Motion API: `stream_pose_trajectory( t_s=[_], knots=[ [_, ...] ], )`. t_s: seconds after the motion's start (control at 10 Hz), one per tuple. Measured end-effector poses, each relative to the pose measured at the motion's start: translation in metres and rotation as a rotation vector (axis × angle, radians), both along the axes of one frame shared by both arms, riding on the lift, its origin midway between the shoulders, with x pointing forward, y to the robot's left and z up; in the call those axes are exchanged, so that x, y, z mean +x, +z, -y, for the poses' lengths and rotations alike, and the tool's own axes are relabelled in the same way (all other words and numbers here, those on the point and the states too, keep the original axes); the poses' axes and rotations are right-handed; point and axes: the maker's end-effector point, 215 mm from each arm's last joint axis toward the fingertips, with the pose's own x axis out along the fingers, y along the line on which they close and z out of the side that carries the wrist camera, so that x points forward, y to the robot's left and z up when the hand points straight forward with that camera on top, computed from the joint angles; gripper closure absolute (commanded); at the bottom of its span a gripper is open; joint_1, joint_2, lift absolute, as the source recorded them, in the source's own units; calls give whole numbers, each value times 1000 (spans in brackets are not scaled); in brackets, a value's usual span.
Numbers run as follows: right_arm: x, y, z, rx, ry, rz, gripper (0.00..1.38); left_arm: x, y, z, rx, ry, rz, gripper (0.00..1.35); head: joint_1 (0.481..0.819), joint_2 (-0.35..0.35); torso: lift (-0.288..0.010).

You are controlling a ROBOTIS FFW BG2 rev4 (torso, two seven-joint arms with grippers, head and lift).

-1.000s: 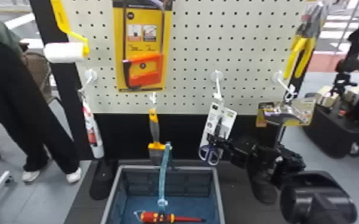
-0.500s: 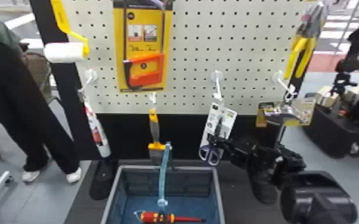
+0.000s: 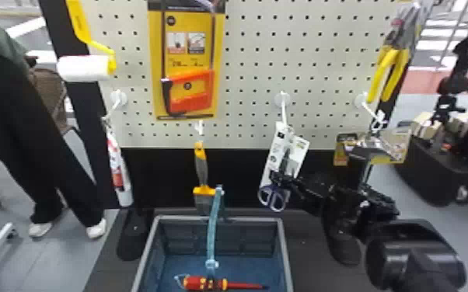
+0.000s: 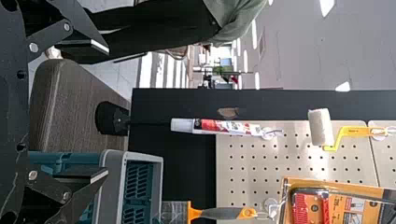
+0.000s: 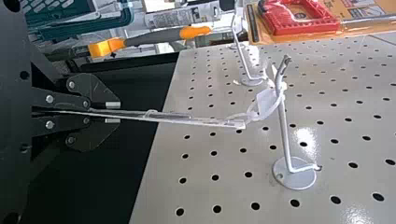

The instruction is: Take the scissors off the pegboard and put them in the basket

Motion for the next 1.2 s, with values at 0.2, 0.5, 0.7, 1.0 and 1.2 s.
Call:
stream_pose_trajectory(
  t_s=[0.2, 0.5, 0.7, 1.0, 1.2],
  knots=[
    [-2, 2, -1, 2, 0, 3, 1289, -1, -1, 0, -1, 1, -1, 367, 549, 0, -100],
    [-7, 3, -4, 11, 3, -2, 1289, -1, -1, 0, -1, 0, -3, 367, 549, 0, -100],
    [-11, 5, -6, 21, 7, -5, 1289, -1, -1, 0, -1, 0, -3, 367, 549, 0, -100],
    [-17, 14, -10, 34, 8, 5, 1289, -2, -2, -1, -1, 0, -5, 367, 549, 0, -100],
    [-22, 20, -13, 42, 13, 12, 1289, -2, -2, -1, -1, 1, -5, 367, 549, 0, -100]
  ],
)
